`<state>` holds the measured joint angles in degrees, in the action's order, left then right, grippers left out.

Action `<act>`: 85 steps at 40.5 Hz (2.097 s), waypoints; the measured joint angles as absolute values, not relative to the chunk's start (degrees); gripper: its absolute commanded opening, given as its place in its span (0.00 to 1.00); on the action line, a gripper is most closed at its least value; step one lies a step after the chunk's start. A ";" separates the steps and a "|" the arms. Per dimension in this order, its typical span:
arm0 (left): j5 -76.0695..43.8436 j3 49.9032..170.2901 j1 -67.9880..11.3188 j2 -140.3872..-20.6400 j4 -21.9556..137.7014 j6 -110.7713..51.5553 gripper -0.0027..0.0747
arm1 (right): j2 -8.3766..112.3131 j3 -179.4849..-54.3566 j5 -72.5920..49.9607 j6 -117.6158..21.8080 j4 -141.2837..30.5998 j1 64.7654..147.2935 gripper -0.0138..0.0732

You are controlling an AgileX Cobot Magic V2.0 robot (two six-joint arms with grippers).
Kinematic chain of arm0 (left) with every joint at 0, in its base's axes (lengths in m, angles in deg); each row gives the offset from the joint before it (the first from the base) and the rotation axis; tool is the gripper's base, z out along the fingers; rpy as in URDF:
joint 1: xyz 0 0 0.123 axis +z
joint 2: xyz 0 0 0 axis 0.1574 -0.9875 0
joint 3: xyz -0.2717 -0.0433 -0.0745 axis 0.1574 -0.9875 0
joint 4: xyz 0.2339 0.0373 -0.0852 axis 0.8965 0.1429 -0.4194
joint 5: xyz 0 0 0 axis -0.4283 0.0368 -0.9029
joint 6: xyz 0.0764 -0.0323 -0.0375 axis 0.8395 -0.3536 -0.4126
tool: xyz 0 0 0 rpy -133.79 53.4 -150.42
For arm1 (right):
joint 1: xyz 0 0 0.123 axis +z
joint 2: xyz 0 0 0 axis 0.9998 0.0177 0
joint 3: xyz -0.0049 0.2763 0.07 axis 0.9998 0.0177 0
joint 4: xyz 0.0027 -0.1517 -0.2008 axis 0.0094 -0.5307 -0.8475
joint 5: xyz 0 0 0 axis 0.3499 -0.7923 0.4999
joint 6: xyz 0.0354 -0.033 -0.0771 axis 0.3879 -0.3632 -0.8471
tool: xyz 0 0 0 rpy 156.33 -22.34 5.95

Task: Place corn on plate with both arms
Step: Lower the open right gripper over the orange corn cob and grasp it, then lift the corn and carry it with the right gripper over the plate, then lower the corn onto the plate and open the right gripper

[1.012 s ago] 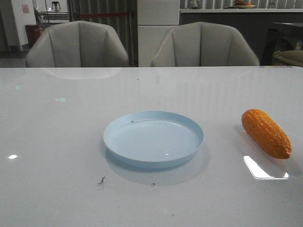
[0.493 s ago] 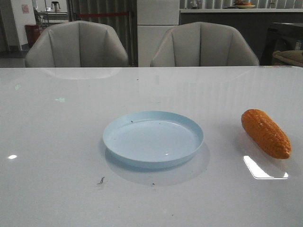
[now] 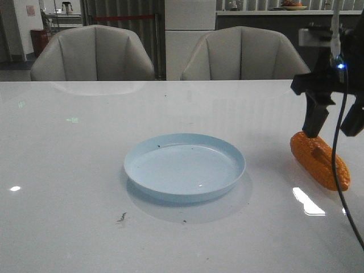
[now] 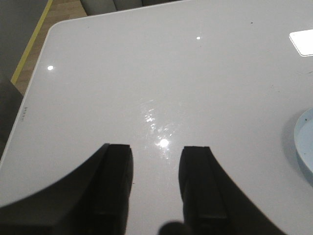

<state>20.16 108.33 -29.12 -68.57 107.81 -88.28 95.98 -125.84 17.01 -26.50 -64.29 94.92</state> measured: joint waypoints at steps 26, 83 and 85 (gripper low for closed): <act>20.27 108.33 -29.08 -68.57 107.81 -88.28 0.43 | 102.23 -132.04 20.56 -27.00 -60.40 95.13 0.47; 20.27 107.68 -29.08 -69.89 106.76 -88.28 0.43 | 116.98 -153.07 27.63 -27.13 -60.37 120.39 0.71; 20.27 107.68 -29.08 -69.89 106.76 -88.28 0.43 | 116.98 -153.07 27.63 -27.13 -60.37 120.39 0.71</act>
